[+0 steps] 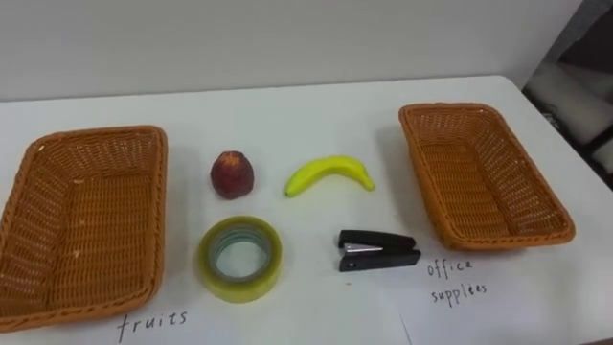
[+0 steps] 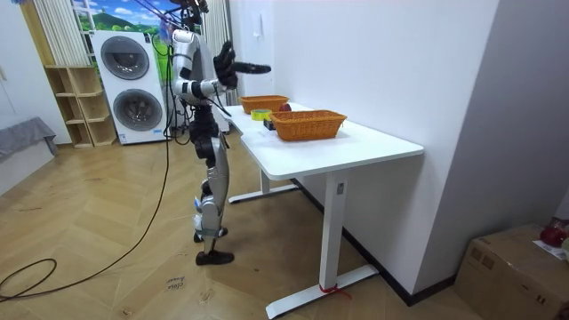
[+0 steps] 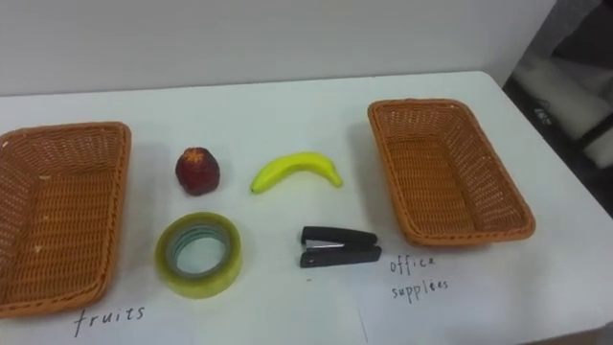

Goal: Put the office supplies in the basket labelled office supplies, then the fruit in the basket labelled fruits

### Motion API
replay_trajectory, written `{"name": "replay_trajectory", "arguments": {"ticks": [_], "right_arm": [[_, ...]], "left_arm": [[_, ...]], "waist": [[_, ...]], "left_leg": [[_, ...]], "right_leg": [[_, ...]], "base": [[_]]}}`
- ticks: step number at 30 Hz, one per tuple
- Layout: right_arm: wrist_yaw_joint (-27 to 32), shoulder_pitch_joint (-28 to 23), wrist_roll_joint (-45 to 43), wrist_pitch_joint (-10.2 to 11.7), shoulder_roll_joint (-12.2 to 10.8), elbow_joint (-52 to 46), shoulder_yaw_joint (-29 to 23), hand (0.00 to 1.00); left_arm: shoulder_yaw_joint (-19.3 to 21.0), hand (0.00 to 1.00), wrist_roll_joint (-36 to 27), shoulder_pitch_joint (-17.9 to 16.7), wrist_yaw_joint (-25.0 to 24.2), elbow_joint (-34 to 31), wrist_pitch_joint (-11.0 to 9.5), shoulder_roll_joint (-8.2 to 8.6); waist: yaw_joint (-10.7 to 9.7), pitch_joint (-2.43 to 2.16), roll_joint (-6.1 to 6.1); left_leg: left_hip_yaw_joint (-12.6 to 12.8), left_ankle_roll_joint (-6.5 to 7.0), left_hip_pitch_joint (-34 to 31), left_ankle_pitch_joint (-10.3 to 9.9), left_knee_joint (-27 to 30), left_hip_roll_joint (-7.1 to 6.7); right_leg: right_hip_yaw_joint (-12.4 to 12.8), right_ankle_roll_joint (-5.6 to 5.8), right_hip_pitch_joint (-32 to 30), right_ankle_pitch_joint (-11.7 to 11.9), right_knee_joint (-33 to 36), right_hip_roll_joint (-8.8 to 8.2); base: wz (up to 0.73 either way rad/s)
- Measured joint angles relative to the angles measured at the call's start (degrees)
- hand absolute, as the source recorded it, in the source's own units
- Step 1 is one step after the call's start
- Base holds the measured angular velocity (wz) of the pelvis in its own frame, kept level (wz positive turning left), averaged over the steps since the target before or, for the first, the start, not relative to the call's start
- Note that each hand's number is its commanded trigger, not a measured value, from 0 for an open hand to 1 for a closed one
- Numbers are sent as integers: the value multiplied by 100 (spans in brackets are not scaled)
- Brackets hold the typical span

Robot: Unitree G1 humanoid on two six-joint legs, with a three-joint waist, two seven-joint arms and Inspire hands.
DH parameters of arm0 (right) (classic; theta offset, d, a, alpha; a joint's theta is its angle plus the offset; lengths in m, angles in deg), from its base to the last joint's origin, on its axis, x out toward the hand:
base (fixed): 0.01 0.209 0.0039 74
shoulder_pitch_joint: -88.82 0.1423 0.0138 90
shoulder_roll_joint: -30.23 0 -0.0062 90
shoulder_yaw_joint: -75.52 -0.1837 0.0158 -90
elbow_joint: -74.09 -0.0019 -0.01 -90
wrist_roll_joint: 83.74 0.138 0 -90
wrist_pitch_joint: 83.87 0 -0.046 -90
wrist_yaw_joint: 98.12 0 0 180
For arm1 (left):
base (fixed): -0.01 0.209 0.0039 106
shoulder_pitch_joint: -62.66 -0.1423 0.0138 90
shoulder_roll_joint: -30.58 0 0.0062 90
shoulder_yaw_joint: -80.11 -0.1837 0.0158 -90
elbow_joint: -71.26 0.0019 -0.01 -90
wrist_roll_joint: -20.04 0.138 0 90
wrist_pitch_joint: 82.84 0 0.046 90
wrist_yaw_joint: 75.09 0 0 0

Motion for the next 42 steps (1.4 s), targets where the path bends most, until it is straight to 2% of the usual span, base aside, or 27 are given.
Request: {"name": "replay_trajectory", "arguments": {"ticks": [3,6,7,11,13,16,21,28,30,38,42], "right_arm": [[-9,122,-264,1,108,-244,12,0],[-124,147,-688,7,110,-542,105,0],[-233,252,-744,8,113,-596,219,0],[-605,460,-735,-16,151,-733,523,0],[-896,476,-700,-20,271,-910,718,0],[-1096,477,-704,-21,336,-1087,873,0],[-1382,848,-1037,-22,355,-1244,1129,0],[-1810,1029,-1364,-17,364,-1344,1404,0],[-2024,1029,-1416,-24,368,-1345,1545,0],[-2717,1029,-1707,-75,379,-1345,1876,0],[-3082,1029,-1833,-146,412,-1405,1986,0]], "left_arm": [[1,0,44,15,-8,44,25,0],[18,0,46,114,-77,223,53,0],[4,0,45,144,-90,325,76,0],[-29,0,44,223,-103,463,155,0],[-39,0,44,215,-104,458,155,-2],[-60,0,47,212,-103,458,154,-6],[-84,0,48,231,-103,460,148,-14],[-244,0,59,217,-118,459,140,-35],[-272,0,111,220,-134,457,142,-35],[-310,0,225,236,-259,437,146,-58],[-310,0,339,253,-335,439,151,-55]], "waist": [[80,7,-18],[174,28,11],[173,19,-1],[194,17,-3],[233,24,2],[274,24,-9],[328,63,-64],[355,25,-129],[419,19,-130],[492,31,-77],[487,1,-8]], "left_leg": [[-30,0,-4,0,-8,2],[-33,0,-3,0,-6,3],[-35,0,-1,0,-8,1],[-36,0,-2,0,-3,10],[-43,0,-1,0,-1,11],[-88,0,5,1,17,9],[-142,1,0,3,18,4],[-290,3,2,5,24,1],[-301,4,3,6,34,-2],[-301,7,1,10,54,-9],[-302,3,-1,12,54,-7]], "right_leg": [[-70,0,9,0,-1,-6],[-74,0,15,0,-8,-5],[-74,0,22,0,-7,-6],[-78,0,25,0,-7,-11],[-92,0,26,0,-8,-12],[-147,0,49,0,-11,-15],[-183,8,72,-5,-12,-21],[-293,8,129,-5,-16,-29],[-294,8,137,-5,-20,-32],[-287,8,197,-5,-102,-43],[-312,8,200,-5,-101,-40]], "base": [[6],[0],[0],[0],[0],[8],[6],[11],[0],[1],[0]]}}
